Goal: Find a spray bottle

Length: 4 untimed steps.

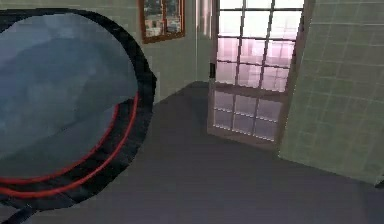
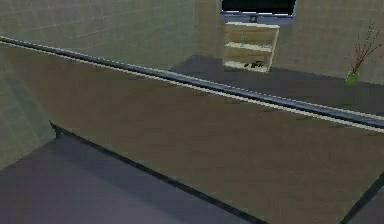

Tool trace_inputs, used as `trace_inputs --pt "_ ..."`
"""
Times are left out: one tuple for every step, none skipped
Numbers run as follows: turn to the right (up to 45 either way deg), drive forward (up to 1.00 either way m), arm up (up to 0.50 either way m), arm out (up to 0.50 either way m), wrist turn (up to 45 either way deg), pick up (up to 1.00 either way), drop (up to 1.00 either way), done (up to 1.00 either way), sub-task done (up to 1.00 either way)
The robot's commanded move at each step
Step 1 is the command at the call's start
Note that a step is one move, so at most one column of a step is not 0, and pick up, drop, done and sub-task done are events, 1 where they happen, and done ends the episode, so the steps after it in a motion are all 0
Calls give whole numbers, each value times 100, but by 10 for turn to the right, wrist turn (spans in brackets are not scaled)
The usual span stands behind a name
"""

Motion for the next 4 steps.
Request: trace_inputs --pt "0 100 0 0 0 0 0 0 0" --pt "0 100 0 0 0 0 0 0 0" --pt "0 20 0 0 0 0 0 0 0" --pt "90 0 0 0 0 0 0 0 0"
